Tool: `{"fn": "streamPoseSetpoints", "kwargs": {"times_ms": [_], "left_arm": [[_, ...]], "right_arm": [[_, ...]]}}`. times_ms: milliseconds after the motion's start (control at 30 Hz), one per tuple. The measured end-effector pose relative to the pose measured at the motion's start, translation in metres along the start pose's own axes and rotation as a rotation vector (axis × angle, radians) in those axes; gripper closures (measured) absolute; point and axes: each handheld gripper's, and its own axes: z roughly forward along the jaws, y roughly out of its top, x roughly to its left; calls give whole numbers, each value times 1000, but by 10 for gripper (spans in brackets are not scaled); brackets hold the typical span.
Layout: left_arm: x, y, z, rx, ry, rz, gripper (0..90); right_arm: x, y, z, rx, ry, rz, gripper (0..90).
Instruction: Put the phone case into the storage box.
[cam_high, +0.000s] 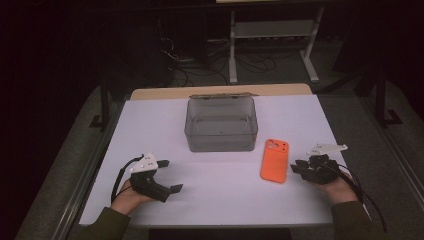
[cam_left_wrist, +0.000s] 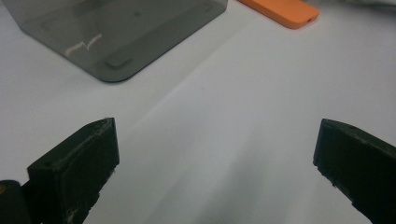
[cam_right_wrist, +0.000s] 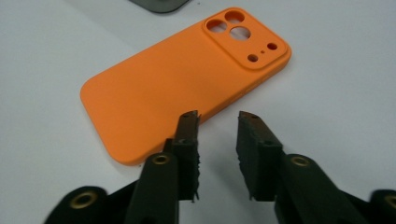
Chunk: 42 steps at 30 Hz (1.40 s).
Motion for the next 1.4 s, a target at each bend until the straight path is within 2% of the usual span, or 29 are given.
{"fn": "streamPoseSetpoints", "kwargs": {"times_ms": [33,67,100,133,167,200,800,1400], "left_arm": [[0,0,0,0,0,0,0],[0,0,0,0,0,0,0],[0,0,0,-1,0,1,0],[0,0,0,-1,0,1,0],[0,0,0,0,0,1,0],[0,0,0,-1,0,1,0],[0,0,0,-2,-1,0,0],[-1,0,0,0,0,0,0]], "right_arm": [[0,0,1,3,4,0,736],[0,0,1,3,4,0,736],[0,-1,1,17,16,1,807],[0,-1,1,17,16,1,807],[-1,-1,2,26,28,8,879],[-1,-1,2,28,33,8,884],[6,-1,11,77,100,-20,888],[15,2,18,82,147,-56,889]]}}
